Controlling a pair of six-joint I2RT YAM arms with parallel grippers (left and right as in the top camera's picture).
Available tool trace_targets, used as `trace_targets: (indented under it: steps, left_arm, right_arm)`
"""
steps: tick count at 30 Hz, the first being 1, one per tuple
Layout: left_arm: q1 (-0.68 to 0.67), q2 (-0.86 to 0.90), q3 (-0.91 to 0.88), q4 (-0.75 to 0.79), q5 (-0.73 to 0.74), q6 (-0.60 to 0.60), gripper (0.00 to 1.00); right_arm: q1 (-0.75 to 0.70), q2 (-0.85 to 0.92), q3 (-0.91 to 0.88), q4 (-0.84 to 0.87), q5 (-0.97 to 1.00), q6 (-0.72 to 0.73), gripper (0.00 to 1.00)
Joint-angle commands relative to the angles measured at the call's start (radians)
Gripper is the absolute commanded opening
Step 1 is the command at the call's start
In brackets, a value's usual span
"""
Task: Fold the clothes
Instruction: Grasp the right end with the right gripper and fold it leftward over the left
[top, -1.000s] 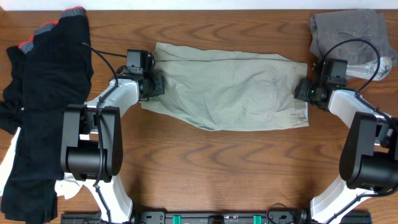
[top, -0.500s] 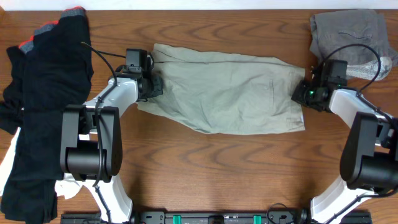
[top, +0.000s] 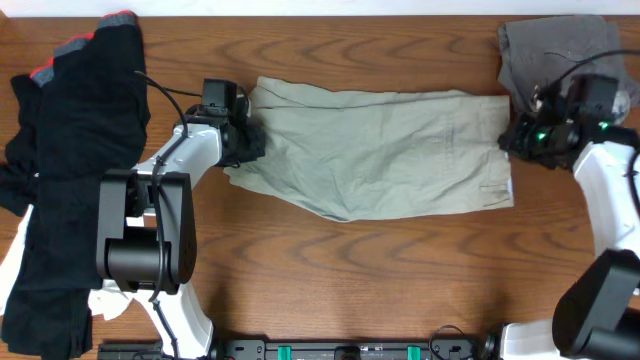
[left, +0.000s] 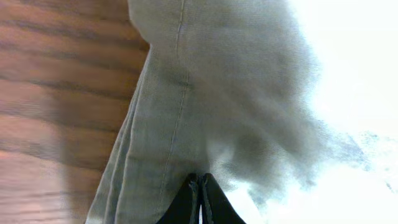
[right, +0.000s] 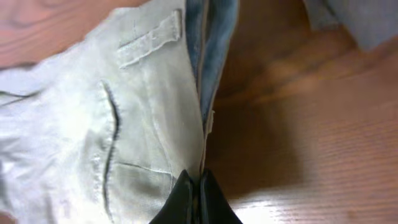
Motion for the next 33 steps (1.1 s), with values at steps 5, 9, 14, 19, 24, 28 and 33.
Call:
trace_targets:
  steps: [5,9,14,19,24,28,33]
  left_arm:
    - [-0.038,0.002,-0.030,-0.023,0.119,-0.032,0.06]
    - [-0.054,0.002,-0.027,-0.019,0.119,-0.032,0.06]
    - [-0.054,0.002,-0.027,-0.020,0.119,-0.032,0.06]
    - [-0.054,0.002,-0.027,-0.024,0.119,-0.032,0.06]
    - [-0.055,-0.006,-0.027,-0.026,0.121,-0.074,0.06]
    - [-0.078,-0.008,-0.027,-0.015,0.150,-0.100,0.06]
    - [-0.157,-0.008,-0.027,0.008,0.149,-0.127,0.06]
  right_arm:
    - [0.132,-0.024,0.113,-0.009,-0.049,-0.044,0.01]
    - [0.267,-0.024,0.119,0.062,-0.048,-0.003,0.01]
    - [0.432,-0.019,0.119,0.213,0.003,0.072,0.01]
    - [0.559,0.005,0.119,0.338,0.087,0.126,0.01]
    - [0.602,0.018,0.119,0.396,0.092,0.147,0.01]
    - [0.584,0.018,0.119,0.385,0.097,0.146,0.01]
    - [0.523,0.013,0.119,0.335,0.067,0.129,0.01]
